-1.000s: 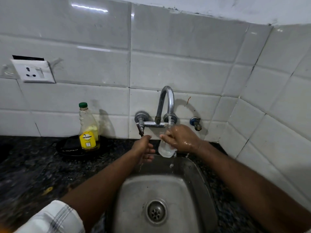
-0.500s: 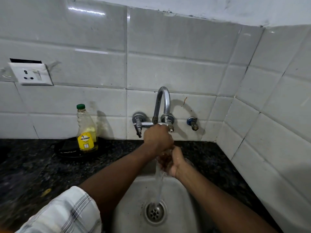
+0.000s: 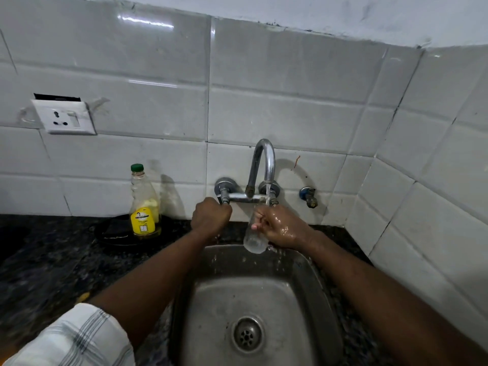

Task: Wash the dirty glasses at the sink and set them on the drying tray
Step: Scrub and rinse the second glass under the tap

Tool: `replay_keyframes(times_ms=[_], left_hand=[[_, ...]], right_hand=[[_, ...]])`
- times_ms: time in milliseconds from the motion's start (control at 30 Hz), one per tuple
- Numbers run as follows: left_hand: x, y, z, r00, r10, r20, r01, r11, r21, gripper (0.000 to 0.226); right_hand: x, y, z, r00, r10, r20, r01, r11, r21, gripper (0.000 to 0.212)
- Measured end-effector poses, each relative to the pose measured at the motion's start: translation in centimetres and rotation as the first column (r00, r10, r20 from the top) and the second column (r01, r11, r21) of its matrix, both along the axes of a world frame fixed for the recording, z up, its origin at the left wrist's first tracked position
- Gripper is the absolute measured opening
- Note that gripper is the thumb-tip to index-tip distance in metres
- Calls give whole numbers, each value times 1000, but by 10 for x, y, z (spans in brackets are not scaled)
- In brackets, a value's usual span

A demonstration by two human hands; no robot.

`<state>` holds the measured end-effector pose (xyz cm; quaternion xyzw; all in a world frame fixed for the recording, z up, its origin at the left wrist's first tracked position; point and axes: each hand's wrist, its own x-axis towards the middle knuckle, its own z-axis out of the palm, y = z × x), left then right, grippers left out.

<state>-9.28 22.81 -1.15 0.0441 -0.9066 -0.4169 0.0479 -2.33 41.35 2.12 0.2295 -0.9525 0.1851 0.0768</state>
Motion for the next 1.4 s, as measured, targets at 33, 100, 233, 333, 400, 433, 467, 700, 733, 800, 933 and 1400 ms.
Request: replay_keyframes(times_ms=[33,100,233,333,400,433,467,700,733,800,933,1400], left_hand=[[-4,-1,2,1000,5,-25,-5,1000,-8,42],[-6,-1,7,998,6,-70,-7,1000,-13,47],[-7,1,11,996,-9,-89,12,1000,27,48],[-6,2,12,997,-9,-78,13,998,57,51],[-5,3,12,997,-10,-71,14,998,58,54],[-5,4,11,997,-13,-69,17,998,52,54],[-4,5,12,998,-14,-66,17,999,48,54],[-2,7,16,997,-25,-79,27,999,21,52],[0,6,18,995,-46,-85,45,999,-12,48],[3,7,24,986,-140,-95,130,986,-100,30],[-3,2,33,950,-312,-7,308,942,-135,13],[45,37,-24,879,-257,402,-231,509,829,43]], right_hand=[[-1,2,-1,1000,12,-8,-12,1000,29,10],[-1,4,-1,1000,19,-16,-18,999,50,10],[0,2,0,996,-2,-89,9,997,74,7],[1,3,3,994,-39,-107,48,995,88,16],[3,3,5,989,-7,-147,31,986,167,16],[3,3,5,990,17,-141,13,979,204,17],[3,3,5,991,34,-126,-5,974,228,18],[-5,6,9,995,23,-102,-3,982,190,17],[-4,4,9,995,25,-99,-7,984,178,18],[-4,2,9,994,47,-103,-26,981,192,16],[-5,-3,8,996,28,-90,-13,985,172,18],[23,-10,-17,936,-100,338,289,767,-573,9]])
